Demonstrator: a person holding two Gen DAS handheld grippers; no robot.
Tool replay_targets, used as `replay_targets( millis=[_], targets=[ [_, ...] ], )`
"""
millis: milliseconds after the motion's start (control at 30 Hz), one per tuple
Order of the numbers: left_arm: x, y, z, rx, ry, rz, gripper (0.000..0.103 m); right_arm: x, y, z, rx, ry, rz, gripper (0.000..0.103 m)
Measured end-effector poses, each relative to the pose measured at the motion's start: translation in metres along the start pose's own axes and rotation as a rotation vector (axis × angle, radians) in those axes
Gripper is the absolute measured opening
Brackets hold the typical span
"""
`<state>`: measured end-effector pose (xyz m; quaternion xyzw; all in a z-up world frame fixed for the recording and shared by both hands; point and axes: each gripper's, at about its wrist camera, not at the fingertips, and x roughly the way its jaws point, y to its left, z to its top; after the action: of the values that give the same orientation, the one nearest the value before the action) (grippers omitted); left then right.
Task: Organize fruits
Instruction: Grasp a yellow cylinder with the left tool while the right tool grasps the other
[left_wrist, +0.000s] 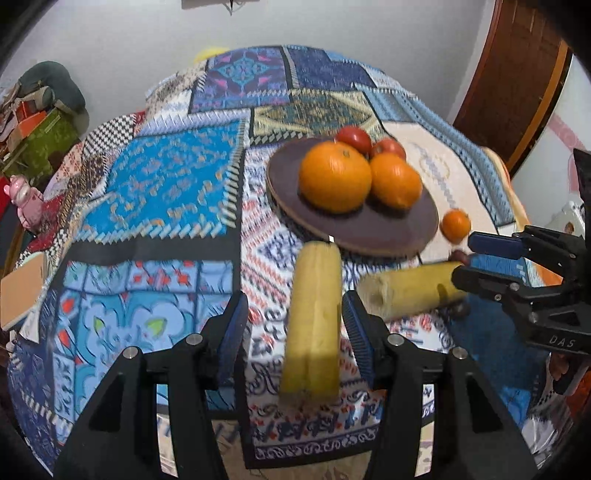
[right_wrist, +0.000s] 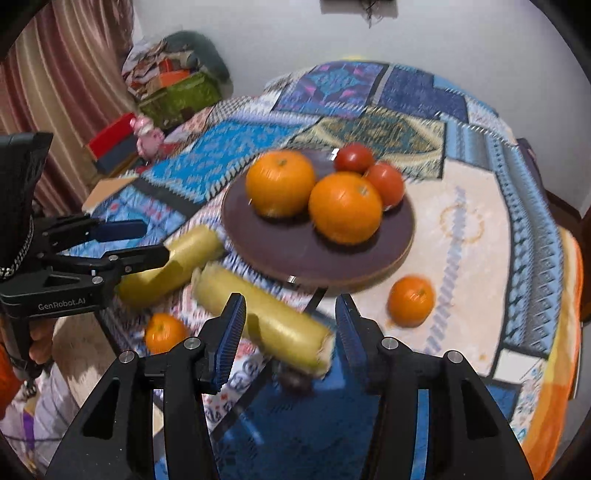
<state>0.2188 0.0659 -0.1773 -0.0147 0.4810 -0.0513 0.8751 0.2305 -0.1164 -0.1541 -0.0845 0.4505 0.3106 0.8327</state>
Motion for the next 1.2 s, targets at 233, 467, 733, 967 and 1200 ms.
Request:
replay_targets(
  millis=[233,467,733,967,1200],
  targets=[
    [0.016,-0.001,-0.006,-0.007,0.027,-0.005,0.053,0.017,0.007,0.005,-0.034,0.043,0.035,0.052],
    [0.027,0.001,-0.007,-0.013,0.041,-0.017,0.053,0.032,0.017,0.006,-0.105,0.077,0.041,0.068],
    [0.028,0.003,-0.008,-0.019,0.045,-0.038,0.047,0.042,0.014,0.005,-0.107,0.117,0.014,0.064],
    [0.017,0.008,-0.019,-0.049,0.044,-0.052,0.034,0.027,0.015,-0.005,-0.074,0.112,0.067,0.045],
    [0.0,0.01,-0.037,-0.076,0.043,-0.041,0.034,0.02,0.019,-0.009,-0.016,0.119,0.113,0.037]
  ],
)
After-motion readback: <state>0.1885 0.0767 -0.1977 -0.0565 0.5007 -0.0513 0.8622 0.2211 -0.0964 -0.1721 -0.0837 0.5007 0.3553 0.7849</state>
